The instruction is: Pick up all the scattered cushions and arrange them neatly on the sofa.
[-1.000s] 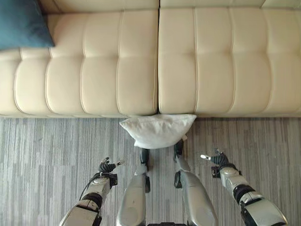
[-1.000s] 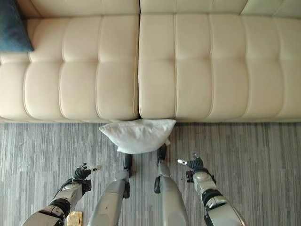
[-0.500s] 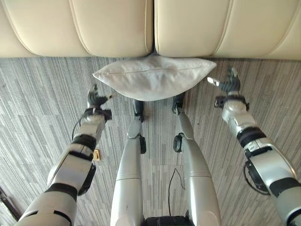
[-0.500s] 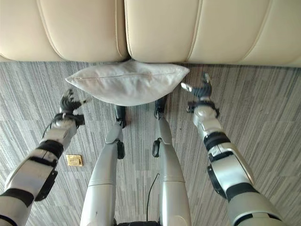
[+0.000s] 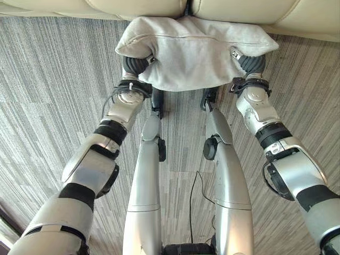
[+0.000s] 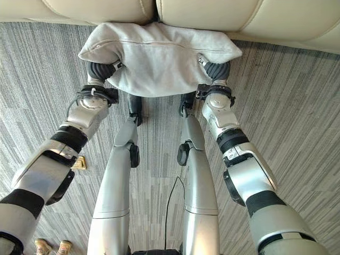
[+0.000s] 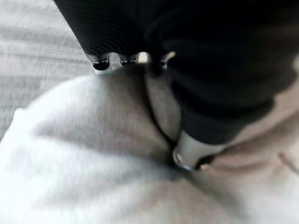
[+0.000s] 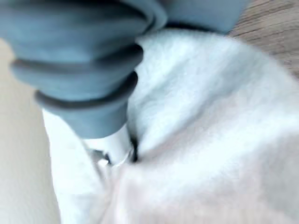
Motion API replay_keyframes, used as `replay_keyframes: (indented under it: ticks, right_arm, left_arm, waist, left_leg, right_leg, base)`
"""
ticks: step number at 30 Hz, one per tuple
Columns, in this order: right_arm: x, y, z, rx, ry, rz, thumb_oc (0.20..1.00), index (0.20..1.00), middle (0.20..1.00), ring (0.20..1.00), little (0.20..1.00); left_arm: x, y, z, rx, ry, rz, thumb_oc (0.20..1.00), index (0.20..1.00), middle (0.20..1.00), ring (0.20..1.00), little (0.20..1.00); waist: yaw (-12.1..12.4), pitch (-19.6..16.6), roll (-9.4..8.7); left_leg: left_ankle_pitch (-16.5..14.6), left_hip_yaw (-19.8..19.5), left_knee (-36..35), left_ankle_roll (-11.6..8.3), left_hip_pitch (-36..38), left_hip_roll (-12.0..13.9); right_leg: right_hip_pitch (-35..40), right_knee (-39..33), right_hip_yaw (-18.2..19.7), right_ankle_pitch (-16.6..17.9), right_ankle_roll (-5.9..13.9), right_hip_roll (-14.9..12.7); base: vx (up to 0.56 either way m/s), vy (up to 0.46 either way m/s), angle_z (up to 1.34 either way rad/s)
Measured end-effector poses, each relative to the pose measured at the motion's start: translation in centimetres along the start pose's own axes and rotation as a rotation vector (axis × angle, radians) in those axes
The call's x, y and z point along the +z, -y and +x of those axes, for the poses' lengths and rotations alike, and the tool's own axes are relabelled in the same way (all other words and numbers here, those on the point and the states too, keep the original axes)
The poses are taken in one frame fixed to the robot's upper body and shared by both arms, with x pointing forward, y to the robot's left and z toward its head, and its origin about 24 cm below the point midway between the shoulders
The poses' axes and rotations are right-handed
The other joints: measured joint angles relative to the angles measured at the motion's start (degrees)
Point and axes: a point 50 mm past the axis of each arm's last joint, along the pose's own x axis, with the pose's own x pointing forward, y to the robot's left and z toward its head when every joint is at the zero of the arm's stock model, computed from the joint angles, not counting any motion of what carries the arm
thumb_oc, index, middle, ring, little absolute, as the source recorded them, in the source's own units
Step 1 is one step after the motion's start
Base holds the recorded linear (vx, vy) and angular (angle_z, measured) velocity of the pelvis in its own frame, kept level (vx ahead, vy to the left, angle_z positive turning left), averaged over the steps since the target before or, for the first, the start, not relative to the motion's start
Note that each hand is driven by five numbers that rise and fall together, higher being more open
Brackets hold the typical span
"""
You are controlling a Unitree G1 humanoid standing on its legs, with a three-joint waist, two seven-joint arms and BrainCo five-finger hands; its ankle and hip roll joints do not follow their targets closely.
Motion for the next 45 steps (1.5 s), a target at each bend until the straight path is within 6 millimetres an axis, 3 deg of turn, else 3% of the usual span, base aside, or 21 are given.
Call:
replay_keyframes:
  ticks: [2,5,10,11,13,17,18,19,23,25,29,31,36,38,40,43,45]
  right_arm:
    - [-0.6,0.2,-0.4,-0.03,-0.023,0.066,0.2,0.2,0.2,0.2,0.2]
    - [-2.1,0.4,-1.3,-0.032,-0.066,0.102,0.2,0.2,0.2,0.2,0.2]
    - [-6.0,2.1,-4.8,-0.015,-0.149,0.166,0.2,0.2,0.2,0.2,0.2]
    - [-6.8,2.9,-5.9,-0.019,-0.166,0.178,0.2,0.2,0.2,0.2,0.2]
    - [-7.7,3.8,-7.6,-0.011,-0.182,0.191,0.2,0.2,0.2,0.2,0.2]
    - [-9.1,4.8,-10.5,0.056,-0.208,0.146,0.2,0.2,0.2,0.2,0.2]
    - [-9.5,4.9,-11.2,0.071,-0.224,0.133,0.2,0.2,0.2,0.2,0.2]
    - [-10.4,5.3,-12.5,0.08,-0.255,0.112,0.2,0.2,0.2,0.2,0.2]
    - [-12.2,6.4,-14.8,0.099,-0.343,0.043,0.2,0.2,0.2,0.2,0.2]
    - [-12.6,7.2,-16.2,0.114,-0.367,0.018,0.2,0.2,0.2,0.2,0.2]
    - [-12.8,7.8,-17.5,0.161,-0.395,-0.023,0.2,0.2,0.2,0.2,0.2]
    - [-13.0,8.5,-18.3,0.175,-0.409,-0.044,0.2,0.2,0.2,0.2,0.2]
    - [-13.2,9.4,-18.8,0.187,-0.441,-0.09,0.2,0.2,0.2,0.2,0.2]
    - [-13.2,9.4,-18.8,0.191,-0.438,-0.098,0.2,0.2,0.2,0.2,0.2]
    - [-13.1,9.6,-18.7,0.192,-0.433,-0.125,0.2,0.2,0.2,0.2,0.2]
    - [-12.5,9.6,-18.1,0.207,-0.4,-0.159,0.2,0.2,0.2,0.2,0.2]
    - [-12.0,9.5,-17.7,0.221,-0.377,-0.176,0.2,0.2,0.2,0.2,0.2]
  left_arm:
    - [0.1,0.9,-0.5,-0.026,0.008,-0.038,0.2,0.2,0.2,0.2,0.2]
    - [-0.7,0.7,-1.1,-0.035,0.002,-0.044,0.2,0.2,0.2,0.2,0.2]
    - [-3.6,0.5,-4.0,-0.052,-0.051,-0.111,0.2,0.2,0.2,0.2,0.2]
    - [-4.5,0.6,-5.0,-0.066,-0.073,-0.128,0.2,0.2,0.2,0.2,0.2]
    - [-5.9,0.4,-6.7,-0.085,-0.104,-0.151,0.2,0.2,0.2,0.2,0.2]
    - [-7.6,-1.0,-9.2,-0.075,-0.142,-0.2,0.2,0.2,0.2,0.2,0.2]
    - [-8.4,-1.2,-9.9,-0.073,-0.168,-0.198,0.2,0.2,0.2,0.2,0.2]
    - [-9.7,-1.5,-11.2,-0.064,-0.211,-0.199,0.2,0.2,0.2,0.2,0.2]
    - [-12.3,-2.1,-14.3,-0.053,-0.315,-0.203,0.2,0.2,0.2,0.2,0.2]
    - [-13.1,-2.4,-16.2,-0.055,-0.352,-0.217,0.2,0.2,0.2,0.2,0.2]
    - [-13.5,-3.6,-18.0,-0.051,-0.376,-0.231,0.2,0.2,0.2,0.2,0.2]
    - [-13.8,-3.6,-19.2,-0.055,-0.397,-0.246,0.2,0.2,0.2,0.2,0.2]
    - [-14.4,-4.1,-21.1,-0.043,-0.447,-0.275,0.2,0.2,0.2,0.2,0.2]
    - [-14.6,-4.2,-21.3,-0.033,-0.458,-0.278,0.2,0.2,0.2,0.2,0.2]
    - [-15.1,-3.9,-21.6,-0.028,-0.482,-0.284,0.2,0.2,0.2,0.2,0.2]
    - [-15.5,-3.5,-21.6,-0.027,-0.505,-0.285,0.2,0.2,0.2,0.2,0.2]
    - [-15.4,-3.5,-21.2,-0.029,-0.493,-0.285,0.2,0.2,0.2,0.2,0.2]
  waist:
    - [-0.61,-0.01,0.0]
    - [-0.71,-0.02,-0.15]
    - [-2.49,-0.11,-0.19]
    - [-2.68,-0.17,-0.41]
    - [-2.44,-0.41,-0.53]
    - [-2.42,-1.54,-1.16]
    - [-2.1,-2.47,-1.38]
    - [-2.05,-6.83,-1.74]
    - [-0.68,-7.6,-2.68]
    - [-0.44,-11.26,-2.57]
    - [0.21,-13.53,-1.8]
    - [0.21,-16.62,-0.34]
    - [0.38,-19.13,2.25]
    - [0.52,-19.11,2.31]
    - [0.8,-19.09,2.25]
    - [1.68,-19.0,2.32]
    - [1.85,-18.87,2.16]
  left_leg:
    - [0.05,0.16,0.43,-0.09,0.58,-1.18]
    - [0.72,0.75,-0.89,-0.3,3.09,-0.45]
    - [0.47,2.07,-5.24,0.51,14.44,-1.04]
    - [0.74,2.26,-6.73,0.71,17.89,-1.52]
    - [0.68,2.25,-8.6,0.65,23.4,-1.83]
    - [-0.31,1.79,-10.93,0.25,33.31,-1.62]
    - [-0.72,1.87,-11.7,0.22,35.97,-1.52]
    - [-1.25,1.9,-12.2,-0.45,35.84,-1.46]
    - [-0.78,2.52,-16.53,0.11,48.42,-1.22]
    - [-1.13,2.47,-19.74,-0.51,52.65,-1.06]
    - [-0.31,2.6,-24.64,-0.87,61.53,-0.66]
    - [0.33,2.55,-26.77,-0.47,63.99,-0.33]
    - [0.1,2.97,-29.04,-1.02,71.16,1.17]
    - [-0.1,2.66,-26.67,-1.35,71.06,1.38]
    - [-0.96,1.24,-18.42,-2.6,68.17,1.53]
    - [-2.36,-0.33,-9.24,-3.93,62.81,1.18]
    - [-2.38,0.17,-15.48,-3.6,62.18,1.23]
  right_leg:
    - [0.1,0.29,1.02,0.22,-0.69,-0.77]
    - [3.79,-4.12,1.02,2.53,-0.44,-0.08]
    - [15.88,-11.04,1.9,5.04,-0.34,-0.04]
    - [19.35,-12.96,2.39,8.26,-0.52,-0.04]
    - [24.68,-14.73,2.35,9.08,-1.84,-0.04]
    - [34.23,-16.2,2.25,6.88,-0.91,0.07]
    - [36.69,-16.72,2.14,6.39,-0.98,0.16]
    - [36.54,-17.35,2.19,6.14,-0.86,0.26]
    - [47.87,-19.42,1.98,6.57,-1.52,0.57]
    - [51.77,-21.64,1.1,3.88,-0.97,0.48]
    - [58.93,-23.16,0.35,3.48,-0.78,0.94]
    - [60.87,-23.98,0.23,3.64,-0.4,1.33]
    - [67.95,-26.26,0.35,2.73,-1.42,3.15]
    - [69.12,-26.29,0.18,2.44,-2.0,3.37]
    - [70.69,-26.05,-0.66,0.78,-3.75,3.41]
    - [71.48,-26.23,-0.43,-0.06,-4.7,2.87]
    - [71.04,-27.21,-0.15,-0.78,-4.63,2.78]
  base:
    - [-0.04,0.018,0.18]
    - [-0.03,0.028,-0.19]
    - [-0.08,-0.002,-0.05]
    - [-0.04,-0.02,0.05]
    - [-0.04,-0.019,-0.02]
    - [0.05,-0.028,-0.03]
    - [0.12,-0.038,-0.06]
    - [0.17,-0.04,-0.07]
    - [0.15,-0.039,-0.07]
    - [0.15,-0.053,0.02]
    - [0.12,-0.066,-0.03]
    - [0.13,-0.097,-0.01]
    - [0.12,-0.14,-0.05]
    - [0.03,-0.086,0.09]
    - [0.05,-0.068,0.22]
    - [0.18,0.015,0.06]
    - [0.22,0.076,0.05]
